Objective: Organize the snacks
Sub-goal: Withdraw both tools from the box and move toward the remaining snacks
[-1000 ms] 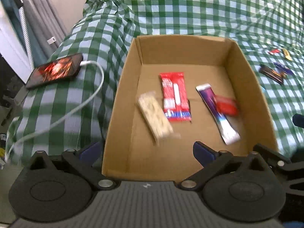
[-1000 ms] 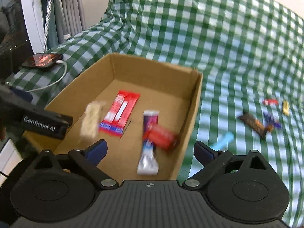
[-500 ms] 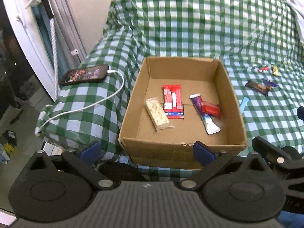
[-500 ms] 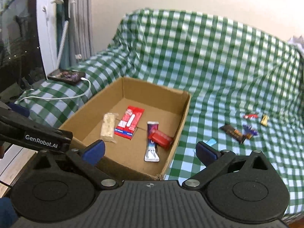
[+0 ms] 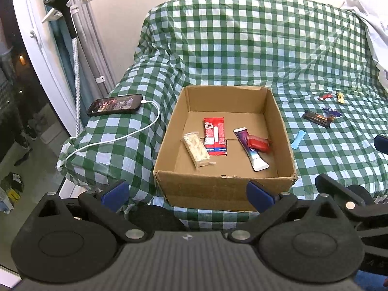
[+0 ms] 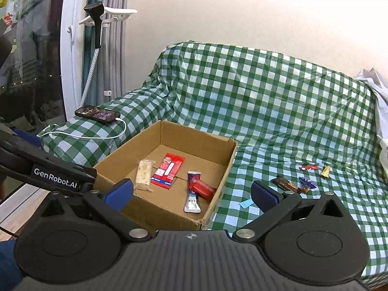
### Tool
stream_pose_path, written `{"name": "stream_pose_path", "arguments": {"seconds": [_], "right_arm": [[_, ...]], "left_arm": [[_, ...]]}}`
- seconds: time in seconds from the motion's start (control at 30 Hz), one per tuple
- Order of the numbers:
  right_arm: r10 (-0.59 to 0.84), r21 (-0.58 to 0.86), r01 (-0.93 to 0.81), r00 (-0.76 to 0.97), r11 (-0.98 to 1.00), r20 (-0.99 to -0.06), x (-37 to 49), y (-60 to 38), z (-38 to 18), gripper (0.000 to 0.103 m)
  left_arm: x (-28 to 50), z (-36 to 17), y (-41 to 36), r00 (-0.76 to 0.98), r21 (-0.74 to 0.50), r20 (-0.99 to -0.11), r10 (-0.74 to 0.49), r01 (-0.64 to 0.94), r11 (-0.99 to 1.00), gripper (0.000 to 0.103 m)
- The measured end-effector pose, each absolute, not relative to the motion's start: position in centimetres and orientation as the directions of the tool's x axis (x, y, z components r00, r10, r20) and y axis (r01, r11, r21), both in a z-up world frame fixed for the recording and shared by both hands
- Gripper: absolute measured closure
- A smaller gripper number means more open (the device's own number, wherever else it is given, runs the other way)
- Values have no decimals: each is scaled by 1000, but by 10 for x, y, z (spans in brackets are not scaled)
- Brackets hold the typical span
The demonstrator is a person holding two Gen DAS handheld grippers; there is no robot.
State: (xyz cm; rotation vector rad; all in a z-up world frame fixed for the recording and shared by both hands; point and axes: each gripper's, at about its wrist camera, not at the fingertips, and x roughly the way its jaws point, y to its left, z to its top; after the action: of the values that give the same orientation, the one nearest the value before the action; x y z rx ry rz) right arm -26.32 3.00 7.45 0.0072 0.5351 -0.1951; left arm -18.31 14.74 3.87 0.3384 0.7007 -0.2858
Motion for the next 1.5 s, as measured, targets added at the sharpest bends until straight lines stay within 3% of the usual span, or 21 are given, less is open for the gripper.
{"name": "stream_pose_path", "arguments": {"seconds": [1.5], "right_arm": [[-191, -52, 197, 795, 979, -575, -256, 29, 57, 1]], "left_arm": [[-175, 21, 141, 695, 223, -707, -131, 395, 891, 0]]}}
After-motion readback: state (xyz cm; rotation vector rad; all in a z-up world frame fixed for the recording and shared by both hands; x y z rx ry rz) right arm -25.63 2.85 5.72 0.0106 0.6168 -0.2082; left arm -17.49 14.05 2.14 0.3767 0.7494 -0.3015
